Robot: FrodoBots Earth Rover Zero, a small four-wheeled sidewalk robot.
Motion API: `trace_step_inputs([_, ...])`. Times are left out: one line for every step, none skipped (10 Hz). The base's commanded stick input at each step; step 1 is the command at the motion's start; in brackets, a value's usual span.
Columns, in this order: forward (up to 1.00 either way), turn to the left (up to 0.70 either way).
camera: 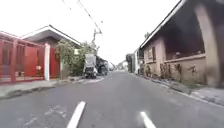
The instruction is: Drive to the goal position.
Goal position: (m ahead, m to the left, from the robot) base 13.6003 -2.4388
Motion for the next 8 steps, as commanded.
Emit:
trace_step_inputs([0.7,0.0])
trace_step_inputs([0.7,0.0])
trace_step_inputs([0.7,0.0])
trace_step_inputs([0.7,0.0])
trace_step_inputs([0.7,0.0])
trace_step_inputs([0.7,0.0])
trace_step_inputs([0.7,0.0])
trace_step_inputs([0.7,0.0])
